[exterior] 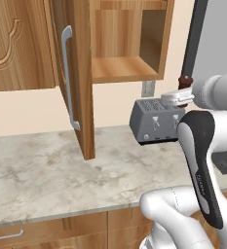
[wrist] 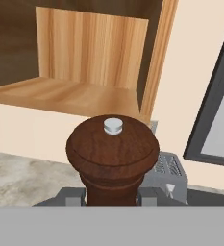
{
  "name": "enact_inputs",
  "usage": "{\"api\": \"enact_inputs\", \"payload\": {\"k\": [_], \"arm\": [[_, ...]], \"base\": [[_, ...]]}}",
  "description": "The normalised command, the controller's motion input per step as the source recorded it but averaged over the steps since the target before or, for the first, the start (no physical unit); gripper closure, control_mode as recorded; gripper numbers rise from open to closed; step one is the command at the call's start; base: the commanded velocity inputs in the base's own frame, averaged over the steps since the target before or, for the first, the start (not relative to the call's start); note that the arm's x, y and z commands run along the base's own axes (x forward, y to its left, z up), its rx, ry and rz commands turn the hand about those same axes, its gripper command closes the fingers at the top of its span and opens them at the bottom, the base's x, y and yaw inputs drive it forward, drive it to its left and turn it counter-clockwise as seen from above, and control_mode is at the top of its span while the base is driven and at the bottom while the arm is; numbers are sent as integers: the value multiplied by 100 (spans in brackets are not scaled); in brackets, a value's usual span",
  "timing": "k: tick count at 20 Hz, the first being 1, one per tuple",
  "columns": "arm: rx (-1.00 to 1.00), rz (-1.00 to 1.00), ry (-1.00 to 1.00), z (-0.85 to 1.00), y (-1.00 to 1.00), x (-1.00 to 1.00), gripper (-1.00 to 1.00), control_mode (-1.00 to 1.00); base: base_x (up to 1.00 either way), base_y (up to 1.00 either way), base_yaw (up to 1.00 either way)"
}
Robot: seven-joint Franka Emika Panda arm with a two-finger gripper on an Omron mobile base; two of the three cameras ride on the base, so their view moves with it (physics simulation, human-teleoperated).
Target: Take 2 condiments from the cabinet and move them on the counter near the stove.Make sure the condiments are lined up with each other, next to each other.
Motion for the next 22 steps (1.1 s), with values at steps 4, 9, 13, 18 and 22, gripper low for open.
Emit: {"api": "enact_inputs", "payload": {"k": [4,9,13,18,22], "arm": [[0,0,0,0,0,0,100,-100],[0,0,1,-1,0,-3,100,100],[0,0,0,0,0,0,100,100],[0,0,0,0,0,0,100,100],[0,0,0,0,0,0,100,100]], "base": [[0,0,0],[-53,0,19],[-100,18,59],[-45,2,98],[-9,0,100]]}}
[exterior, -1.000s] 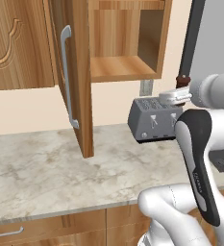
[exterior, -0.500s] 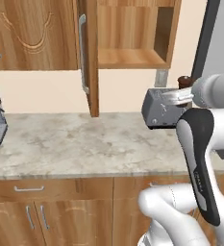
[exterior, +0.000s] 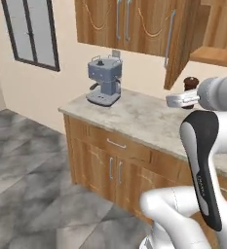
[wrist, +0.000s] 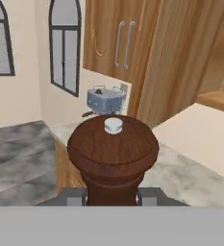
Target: Take 2 condiments from the cabinet and move them on the counter near the stove.Make sure the condiments are lined up with each other, next to each other.
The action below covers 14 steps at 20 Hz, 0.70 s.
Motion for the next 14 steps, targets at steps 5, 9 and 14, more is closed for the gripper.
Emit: {"api": "enact_inputs", "payload": {"k": [5,9,14], "arm": [[0,0,0,0,0,0,100,100],[0,0,0,0,0,0,100,100],[0,0,0,0,0,0,100,100]], "base": [[0,0,100],[-6,0,100],[24,23,85]]}}
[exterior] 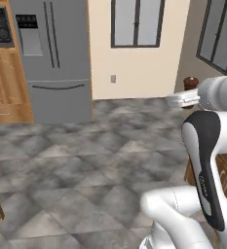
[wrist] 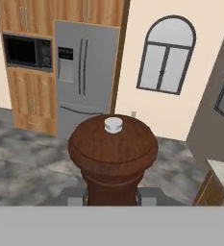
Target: Take 2 condiments from the cabinet and move them on the counter near the stove.Make sure the condiments are lined up with each other, next to each other.
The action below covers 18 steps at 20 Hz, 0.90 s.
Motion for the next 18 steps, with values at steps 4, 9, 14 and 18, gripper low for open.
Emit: {"api": "enact_inputs", "payload": {"k": [4,9,14,18], "arm": [[0,0,0,0,0,0,100,100],[0,0,0,0,0,0,100,100],[0,0,0,0,0,0,100,100],[0,0,0,0,0,0,100,100]], "base": [[24,34,41],[10,12,12],[94,27,37],[12,24,77]]}}
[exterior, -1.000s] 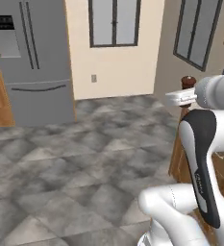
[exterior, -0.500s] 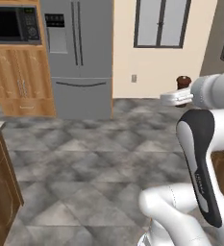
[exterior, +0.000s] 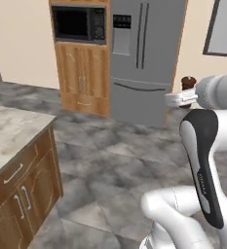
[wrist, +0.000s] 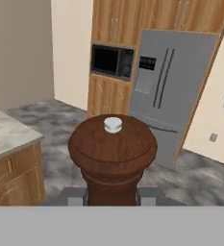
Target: Take 2 condiments from the cabinet and move them on the counter near the stove.Make sure the condiments are lined up with each other, next to each other.
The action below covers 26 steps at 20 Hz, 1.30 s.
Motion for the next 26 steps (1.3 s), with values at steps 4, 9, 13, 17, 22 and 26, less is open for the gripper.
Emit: {"api": "enact_inputs", "payload": {"k": [4,9,13,17,22,26], "arm": [[0,0,0,0,0,0,100,100],[0,0,0,0,0,0,100,100],[0,0,0,0,0,0,100,100],[0,0,0,0,0,0,100,100],[0,0,0,0,0,0,100,100],[0,0,0,0,0,0,100,100]], "base": [[-39,32,98],[-31,30,100],[15,41,88],[53,39,63],[50,26,24],[54,29,1]]}}
